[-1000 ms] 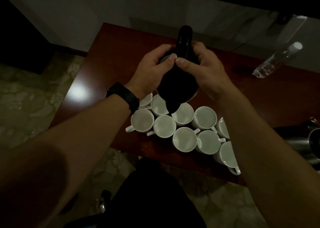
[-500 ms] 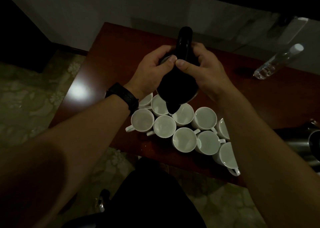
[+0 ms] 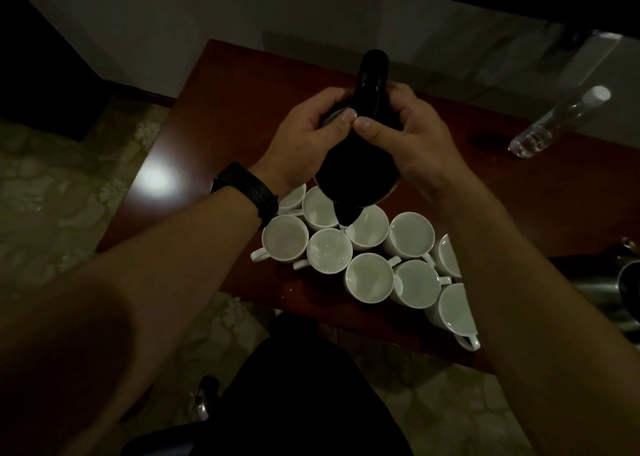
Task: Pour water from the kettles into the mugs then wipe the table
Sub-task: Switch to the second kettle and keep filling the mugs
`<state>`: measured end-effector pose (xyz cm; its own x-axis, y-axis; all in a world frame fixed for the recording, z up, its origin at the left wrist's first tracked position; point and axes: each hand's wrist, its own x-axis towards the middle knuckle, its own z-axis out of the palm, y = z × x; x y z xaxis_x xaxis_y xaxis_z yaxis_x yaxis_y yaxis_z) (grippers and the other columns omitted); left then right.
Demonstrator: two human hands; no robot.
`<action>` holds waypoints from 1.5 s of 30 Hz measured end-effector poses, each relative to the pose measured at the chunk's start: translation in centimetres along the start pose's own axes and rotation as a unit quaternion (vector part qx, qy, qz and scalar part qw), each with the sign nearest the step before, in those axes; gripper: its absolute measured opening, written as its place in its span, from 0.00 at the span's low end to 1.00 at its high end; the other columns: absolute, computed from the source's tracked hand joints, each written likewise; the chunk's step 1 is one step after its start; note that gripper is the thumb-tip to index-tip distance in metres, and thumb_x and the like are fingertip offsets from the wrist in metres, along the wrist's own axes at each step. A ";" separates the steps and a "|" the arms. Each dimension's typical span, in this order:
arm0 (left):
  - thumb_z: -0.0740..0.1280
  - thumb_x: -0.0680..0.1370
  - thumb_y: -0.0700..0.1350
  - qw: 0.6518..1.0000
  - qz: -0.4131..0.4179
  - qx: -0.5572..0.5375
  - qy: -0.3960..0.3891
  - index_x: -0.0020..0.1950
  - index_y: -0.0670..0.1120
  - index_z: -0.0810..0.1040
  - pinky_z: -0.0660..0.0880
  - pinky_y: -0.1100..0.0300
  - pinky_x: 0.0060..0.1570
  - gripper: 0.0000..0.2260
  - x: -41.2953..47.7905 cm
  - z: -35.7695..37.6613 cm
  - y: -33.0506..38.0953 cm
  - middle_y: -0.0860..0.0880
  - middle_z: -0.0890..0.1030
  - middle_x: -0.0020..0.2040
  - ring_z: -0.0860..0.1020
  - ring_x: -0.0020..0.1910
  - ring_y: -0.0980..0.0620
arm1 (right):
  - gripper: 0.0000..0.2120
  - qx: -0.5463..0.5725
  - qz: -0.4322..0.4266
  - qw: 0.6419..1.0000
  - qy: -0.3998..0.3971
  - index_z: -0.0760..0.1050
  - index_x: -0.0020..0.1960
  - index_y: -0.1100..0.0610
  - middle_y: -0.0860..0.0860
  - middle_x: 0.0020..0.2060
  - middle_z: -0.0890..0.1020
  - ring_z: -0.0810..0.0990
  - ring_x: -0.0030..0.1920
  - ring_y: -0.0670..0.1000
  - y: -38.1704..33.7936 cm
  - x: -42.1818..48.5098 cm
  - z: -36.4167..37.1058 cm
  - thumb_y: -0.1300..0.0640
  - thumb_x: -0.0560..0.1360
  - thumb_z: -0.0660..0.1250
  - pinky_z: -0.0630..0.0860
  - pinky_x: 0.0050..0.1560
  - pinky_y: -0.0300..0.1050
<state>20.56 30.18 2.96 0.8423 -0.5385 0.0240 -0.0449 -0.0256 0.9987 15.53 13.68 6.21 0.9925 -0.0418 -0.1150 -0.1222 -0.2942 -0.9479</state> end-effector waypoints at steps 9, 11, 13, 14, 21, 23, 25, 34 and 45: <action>0.61 0.82 0.42 1.000 0.009 -0.010 -0.006 0.66 0.42 0.74 0.79 0.59 0.55 0.13 0.3 0.0 -0.3 0.47 0.80 0.56 0.81 0.55 0.54 | 0.12 -0.007 0.003 1.000 0.001 0.73 0.60 0.49 0.58 0.67 0.75 0.78 0.65 0.55 -0.2 0.0 0.0 0.59 0.79 0.70 0.75 0.68 0.59; 0.60 0.82 0.41 1.000 0.012 -0.010 -0.008 0.66 0.42 0.74 0.79 0.59 0.54 0.13 0.3 0.0 -0.3 0.46 0.80 0.56 0.81 0.55 0.53 | 0.12 -0.008 0.002 1.000 0.002 0.73 0.59 0.49 0.58 0.67 0.75 0.78 0.65 0.56 -0.3 0.0 -0.1 0.59 0.79 0.70 0.75 0.68 0.59; 0.61 0.82 0.42 1.000 0.013 -0.013 -0.008 0.66 0.42 0.74 0.79 0.59 0.55 0.13 0.3 0.0 -0.3 0.46 0.80 0.56 0.81 0.55 0.53 | 0.12 -0.010 0.001 1.000 0.001 0.74 0.61 0.51 0.57 0.67 0.75 0.78 0.66 0.55 -0.4 0.0 -0.1 0.59 0.79 0.70 0.75 0.68 0.59; 0.61 0.82 0.42 1.000 0.011 -0.015 -0.009 0.66 0.43 0.74 0.79 0.59 0.55 0.13 0.3 0.0 -0.3 0.47 0.80 0.56 0.81 0.55 0.53 | 0.12 -0.009 0.002 1.000 0.001 0.74 0.61 0.50 0.57 0.67 0.75 0.78 0.66 0.55 -0.4 0.0 -0.1 0.59 0.79 0.70 0.75 0.68 0.59; 0.61 0.83 0.41 1.000 0.011 -0.017 -0.007 0.66 0.43 0.74 0.78 0.61 0.52 0.12 0.3 -0.1 -0.6 0.49 0.80 0.56 0.81 0.54 0.55 | 0.13 -0.010 0.003 1.000 0.003 0.74 0.62 0.53 0.57 0.66 0.75 0.78 0.65 0.55 -0.1 -0.1 0.0 0.59 0.79 0.70 0.76 0.67 0.58; 0.61 0.82 0.41 1.000 0.010 -0.015 -0.007 0.66 0.44 0.74 0.78 0.61 0.52 0.13 0.2 0.0 -0.5 0.49 0.80 0.56 0.81 0.54 0.55 | 0.13 -0.007 0.002 1.000 0.002 0.73 0.62 0.53 0.57 0.67 0.74 0.77 0.66 0.55 -0.1 -0.1 0.0 0.60 0.79 0.70 0.76 0.67 0.58; 0.61 0.82 0.41 1.000 0.012 -0.012 -0.006 0.67 0.44 0.73 0.78 0.61 0.52 0.14 0.1 0.0 -0.4 0.49 0.80 0.56 0.81 0.55 0.55 | 0.13 -0.004 -0.001 1.000 0.001 0.73 0.61 0.52 0.57 0.67 0.74 0.77 0.66 0.55 0.0 -0.1 0.0 0.60 0.79 0.70 0.76 0.68 0.58; 0.61 0.82 0.42 1.000 0.009 -0.004 -0.004 0.67 0.44 0.74 0.79 0.55 0.58 0.14 0.0 0.1 -0.6 0.43 0.79 0.58 0.80 0.57 0.49 | 0.14 -0.001 0.006 1.000 0.001 0.74 0.64 0.56 0.58 0.66 0.75 0.78 0.65 0.56 0.5 -0.2 -0.1 0.59 0.79 0.71 0.76 0.67 0.60; 0.60 0.82 0.44 1.000 0.002 0.013 0.014 0.66 0.46 0.75 0.78 0.49 0.61 0.13 0.2 0.5 0.8 0.44 0.80 0.59 0.80 0.60 0.45 | 0.10 0.055 0.010 0.998 0.028 0.76 0.59 0.49 0.56 0.66 0.76 0.79 0.64 0.55 -0.1 0.1 0.2 0.58 0.79 0.70 0.77 0.67 0.58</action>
<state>20.45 29.65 3.73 0.8563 -0.5156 0.0300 -0.0622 -0.0453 0.9970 15.66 13.85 6.25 0.9878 -0.1000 -0.1198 -0.1368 -0.1866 -0.9729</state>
